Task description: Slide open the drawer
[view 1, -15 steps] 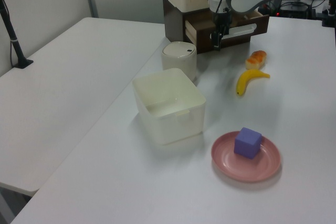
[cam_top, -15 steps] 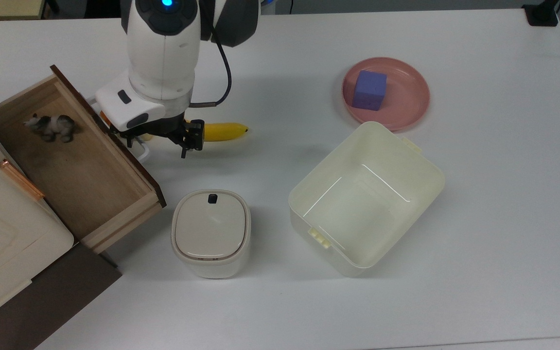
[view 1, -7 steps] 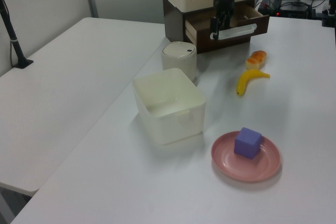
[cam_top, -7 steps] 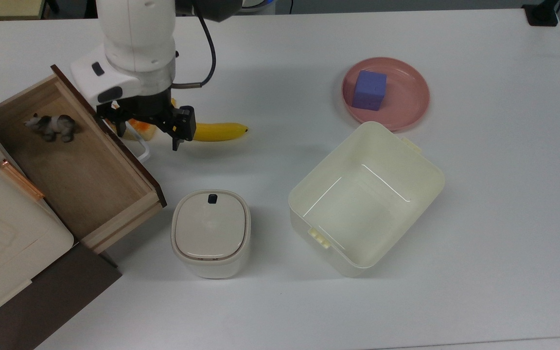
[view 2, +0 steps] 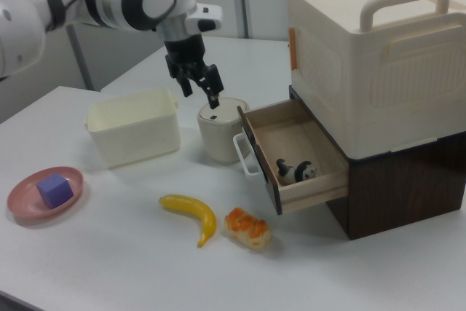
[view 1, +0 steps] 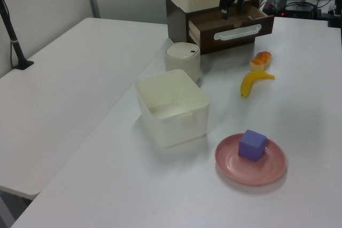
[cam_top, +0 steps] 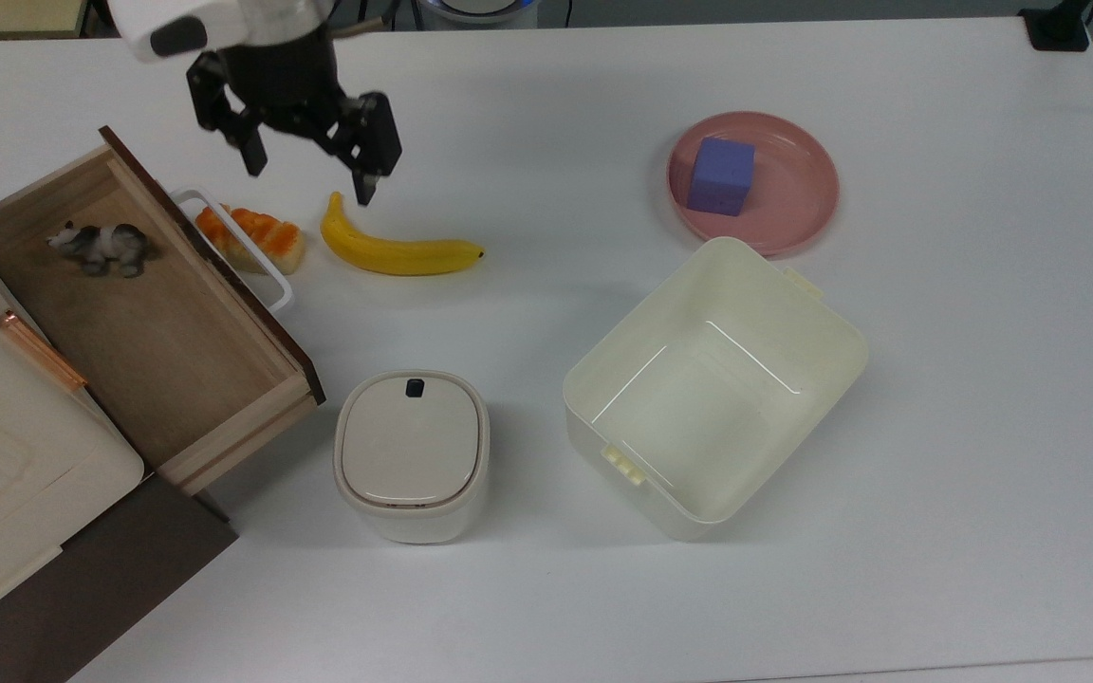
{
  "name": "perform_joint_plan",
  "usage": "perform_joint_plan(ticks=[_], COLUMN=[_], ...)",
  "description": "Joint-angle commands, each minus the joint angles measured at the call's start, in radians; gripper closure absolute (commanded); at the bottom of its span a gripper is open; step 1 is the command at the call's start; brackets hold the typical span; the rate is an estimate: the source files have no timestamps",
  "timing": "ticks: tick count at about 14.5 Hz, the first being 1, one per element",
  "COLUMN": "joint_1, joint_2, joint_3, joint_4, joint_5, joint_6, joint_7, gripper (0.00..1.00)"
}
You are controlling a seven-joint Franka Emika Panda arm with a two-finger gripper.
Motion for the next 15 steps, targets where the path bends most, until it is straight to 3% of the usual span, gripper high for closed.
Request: perform_joint_plan(ticks=[1, 3, 7, 15], joint_1=[-0.006, 0.008, 0.124, 0.129], joint_2=[-0.110, -0.151, -0.170, -0.174], joint_3=[-0.001, -0.012, -0.147, -0.176], joint_4=[-0.023, -0.028, -0.035, -0.028], joint_5=[0.075, 0.108, 0.123, 0.123], joint_6=[-0.164, -0.220, -0.214, -0.191], joint_7=[0.016, 0.017, 0.016, -0.006], gripper=[0.00, 0.00, 0.00, 0.00])
